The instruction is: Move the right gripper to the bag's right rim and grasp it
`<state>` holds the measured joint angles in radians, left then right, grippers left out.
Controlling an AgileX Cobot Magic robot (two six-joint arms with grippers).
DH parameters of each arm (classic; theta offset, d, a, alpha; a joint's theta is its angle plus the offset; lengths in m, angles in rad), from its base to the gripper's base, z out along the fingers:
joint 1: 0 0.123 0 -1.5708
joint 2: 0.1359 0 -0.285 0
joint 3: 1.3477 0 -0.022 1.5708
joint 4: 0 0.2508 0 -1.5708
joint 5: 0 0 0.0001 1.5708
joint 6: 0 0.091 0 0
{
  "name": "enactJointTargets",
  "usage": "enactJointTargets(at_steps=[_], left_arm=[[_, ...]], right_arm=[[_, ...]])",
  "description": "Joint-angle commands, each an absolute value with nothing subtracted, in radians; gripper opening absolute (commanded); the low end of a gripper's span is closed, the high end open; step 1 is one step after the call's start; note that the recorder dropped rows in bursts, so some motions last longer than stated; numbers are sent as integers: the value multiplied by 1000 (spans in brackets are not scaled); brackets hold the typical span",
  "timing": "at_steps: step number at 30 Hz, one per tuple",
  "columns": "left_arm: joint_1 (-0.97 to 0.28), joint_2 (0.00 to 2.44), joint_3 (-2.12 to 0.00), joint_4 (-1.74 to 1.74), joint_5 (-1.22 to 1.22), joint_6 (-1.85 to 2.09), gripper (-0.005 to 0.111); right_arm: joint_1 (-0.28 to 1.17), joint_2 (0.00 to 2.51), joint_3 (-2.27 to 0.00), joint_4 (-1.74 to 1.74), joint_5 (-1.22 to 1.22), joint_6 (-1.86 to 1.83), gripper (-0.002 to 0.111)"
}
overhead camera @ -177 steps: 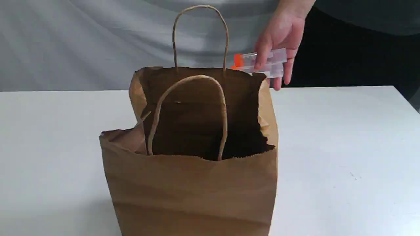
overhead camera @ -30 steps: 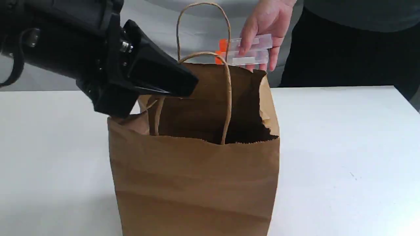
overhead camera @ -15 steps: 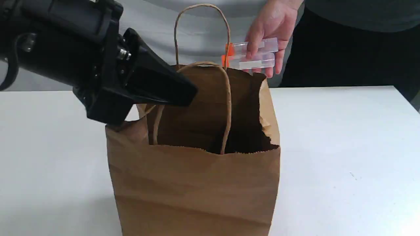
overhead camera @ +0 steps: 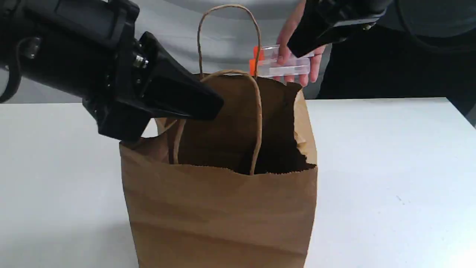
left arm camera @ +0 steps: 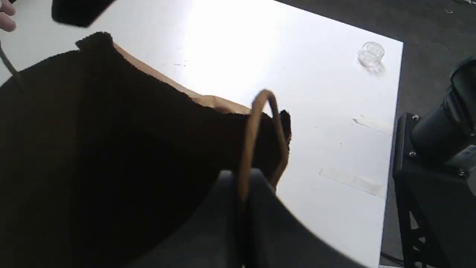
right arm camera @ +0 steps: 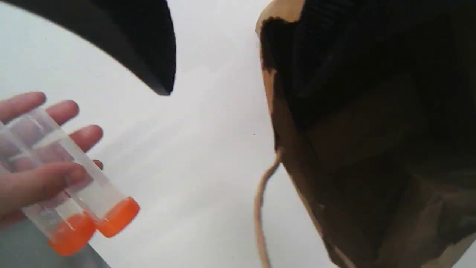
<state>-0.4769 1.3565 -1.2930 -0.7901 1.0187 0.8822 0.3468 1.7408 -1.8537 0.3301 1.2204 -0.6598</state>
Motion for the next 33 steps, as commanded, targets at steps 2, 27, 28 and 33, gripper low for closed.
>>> enactJointTargets(at_steps=[2,27,28,33], left_arm=[[-482,1353,-1296,-797,1020,872,0],[-482,1353,-1296,-776,1020,872,0],[-482,1353,-1296,-776,1020,872,0],[-482,1353,-1296,-774,1020,872,0]], right_arm=[[394,1777,-1857,319,1221,-698,56],[421,1901,-1857,278,1136,-700,17],[421,1901,-1857,278,1141,-700,6],[421,1901,-1857,283,1162,-698,0]])
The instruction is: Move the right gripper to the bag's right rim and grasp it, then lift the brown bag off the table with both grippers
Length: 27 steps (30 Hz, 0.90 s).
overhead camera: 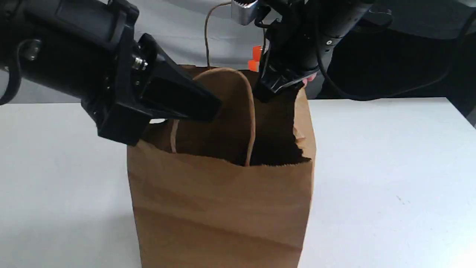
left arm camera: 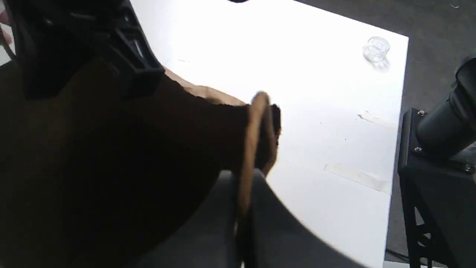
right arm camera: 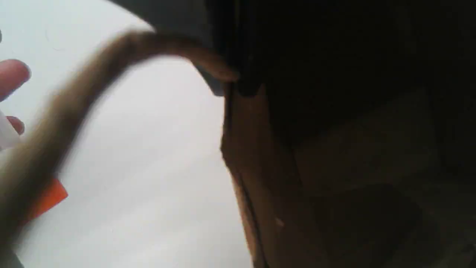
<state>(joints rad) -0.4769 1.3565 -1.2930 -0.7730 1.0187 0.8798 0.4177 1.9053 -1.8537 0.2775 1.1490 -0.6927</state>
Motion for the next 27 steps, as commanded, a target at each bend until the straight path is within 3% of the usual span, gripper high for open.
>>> enactJointTargets(at_steps=[1,11,21,27], left_arm=[[-482,1353,-1296,-774,1020,872,0],[-482,1353,-1297,-858,1026,869,0],[-482,1327,-1365,-866,1020,868,0],[-482,1327,-1434,-879,1017,863,0]], right_arm=[[421,1901,-1857,291,1162,-689,0],[404,1913,-1859,391,1125,-574,0],[229,2035,-1864,899,1221,-524,0],[221,2098,-1864,934,1221,-470,0]])
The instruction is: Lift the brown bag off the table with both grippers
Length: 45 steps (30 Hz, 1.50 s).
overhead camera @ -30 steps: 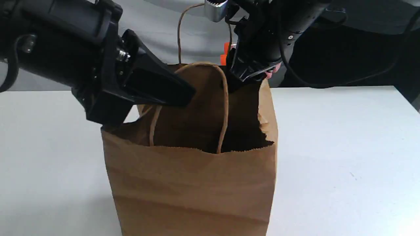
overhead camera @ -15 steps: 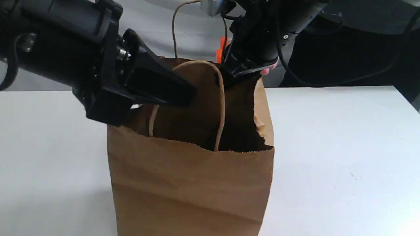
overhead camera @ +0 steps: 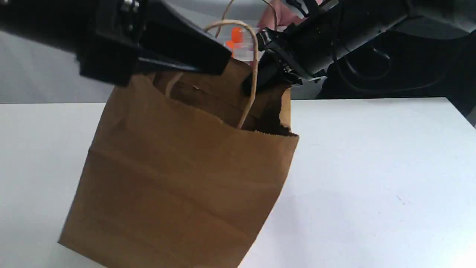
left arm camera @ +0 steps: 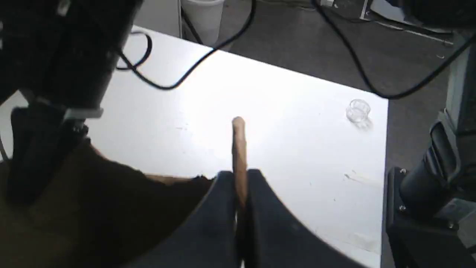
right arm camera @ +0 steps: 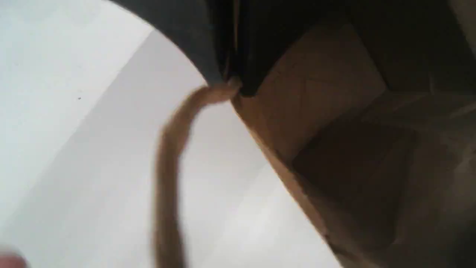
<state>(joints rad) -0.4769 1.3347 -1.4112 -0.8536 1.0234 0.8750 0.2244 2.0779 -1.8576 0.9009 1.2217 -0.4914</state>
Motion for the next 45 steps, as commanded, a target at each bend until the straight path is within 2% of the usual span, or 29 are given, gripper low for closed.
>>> enactJointTargets(at_steps=[1,34,45], left_arm=[[-482,1327,-1437,-879,1017,863,0],[-482,1327,-1436,-847,998,848,0],[-480,1327,-1436,-772,1000,790,0]], right_arm=[[221,2102,-1864,947,1221,-470,0],[221,2144,-1864,1033,1221,-470,0],[221,2038,-1864,995,1221,-470,0]])
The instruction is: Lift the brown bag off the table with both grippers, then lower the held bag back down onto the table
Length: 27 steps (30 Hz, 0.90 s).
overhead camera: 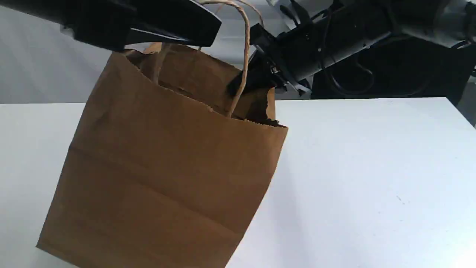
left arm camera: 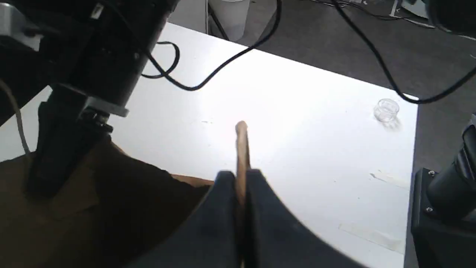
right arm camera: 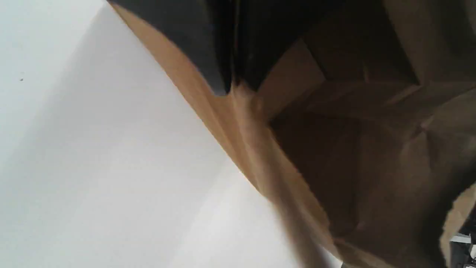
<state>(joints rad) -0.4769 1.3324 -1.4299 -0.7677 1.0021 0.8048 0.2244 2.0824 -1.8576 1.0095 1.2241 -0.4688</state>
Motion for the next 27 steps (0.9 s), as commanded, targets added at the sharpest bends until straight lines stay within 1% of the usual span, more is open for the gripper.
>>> enactJointTargets(at_steps=[1,8,18,27], left_arm=[[-480,1327,-1436,-772,1000,790,0],[-476,1327,-1418,-772,982,761,0],[-476,1327,-1301,-772,885,733,0],[-476,1327,-1219,-772,790,733,0]], right_arm=[[221,2026,-1864,974,1221,-470,0],[221,1958,-1864,857,1221,-429,0],[221,1924,-1864,851,1221,-418,0],[281,1924,-1864,662,1221,-404,0]])
